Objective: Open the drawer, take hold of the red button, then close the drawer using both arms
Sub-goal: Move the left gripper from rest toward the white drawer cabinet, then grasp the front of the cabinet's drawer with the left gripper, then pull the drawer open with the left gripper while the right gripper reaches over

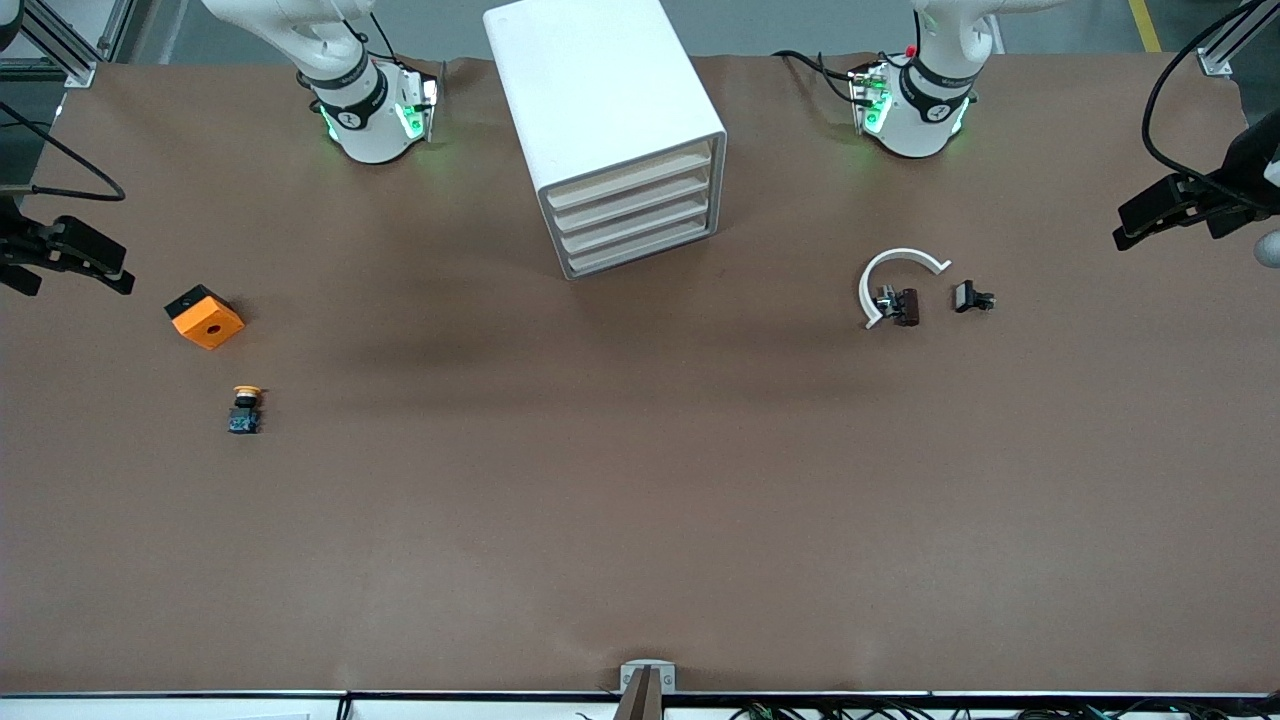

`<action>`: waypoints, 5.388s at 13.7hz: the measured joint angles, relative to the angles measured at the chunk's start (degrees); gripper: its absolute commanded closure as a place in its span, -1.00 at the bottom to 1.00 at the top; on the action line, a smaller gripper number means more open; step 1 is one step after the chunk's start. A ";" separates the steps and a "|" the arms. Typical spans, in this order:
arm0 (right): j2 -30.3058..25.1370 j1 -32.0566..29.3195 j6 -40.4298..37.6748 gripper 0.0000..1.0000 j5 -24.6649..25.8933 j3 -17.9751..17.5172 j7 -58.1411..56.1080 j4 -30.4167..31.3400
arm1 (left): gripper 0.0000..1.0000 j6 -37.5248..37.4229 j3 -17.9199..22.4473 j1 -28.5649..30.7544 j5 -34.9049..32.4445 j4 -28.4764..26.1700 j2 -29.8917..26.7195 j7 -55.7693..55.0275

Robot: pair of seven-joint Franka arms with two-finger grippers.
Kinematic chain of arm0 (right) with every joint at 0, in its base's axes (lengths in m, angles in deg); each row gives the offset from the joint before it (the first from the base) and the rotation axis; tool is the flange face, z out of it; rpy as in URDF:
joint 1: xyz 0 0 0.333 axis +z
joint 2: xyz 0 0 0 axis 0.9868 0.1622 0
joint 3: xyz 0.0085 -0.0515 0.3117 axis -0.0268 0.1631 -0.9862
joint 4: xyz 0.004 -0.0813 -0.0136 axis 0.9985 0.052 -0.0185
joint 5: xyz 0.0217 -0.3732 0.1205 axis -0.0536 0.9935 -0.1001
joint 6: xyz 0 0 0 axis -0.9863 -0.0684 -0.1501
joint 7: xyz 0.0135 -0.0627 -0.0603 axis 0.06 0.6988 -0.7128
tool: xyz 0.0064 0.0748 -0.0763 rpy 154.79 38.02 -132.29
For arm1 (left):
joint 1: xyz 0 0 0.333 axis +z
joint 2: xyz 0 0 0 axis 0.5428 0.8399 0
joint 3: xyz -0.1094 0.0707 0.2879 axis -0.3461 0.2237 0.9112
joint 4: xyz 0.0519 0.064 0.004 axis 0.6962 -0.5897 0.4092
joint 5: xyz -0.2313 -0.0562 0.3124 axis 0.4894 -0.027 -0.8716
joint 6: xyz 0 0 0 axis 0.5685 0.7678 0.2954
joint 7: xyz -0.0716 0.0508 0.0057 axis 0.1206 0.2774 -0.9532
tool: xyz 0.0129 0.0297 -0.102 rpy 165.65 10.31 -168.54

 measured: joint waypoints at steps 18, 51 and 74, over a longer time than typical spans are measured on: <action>0.23 0.00 -0.07 -1.00 0.00 0.04 0.04 -0.12 | -1.00 9.93 -1.52 -11.28 1.72 0.33 25.00 -32.52; 0.23 -0.01 0.02 -1.00 0.00 0.07 0.08 -0.46 | -0.18 0.43 -1.78 -35.25 49.17 1.11 45.95 -121.95; 3.93 17.62 0.34 -1.00 -0.69 -1.50 37.51 -0.55 | -1.00 0.95 0.77 -29.48 52.66 4.77 49.04 -123.04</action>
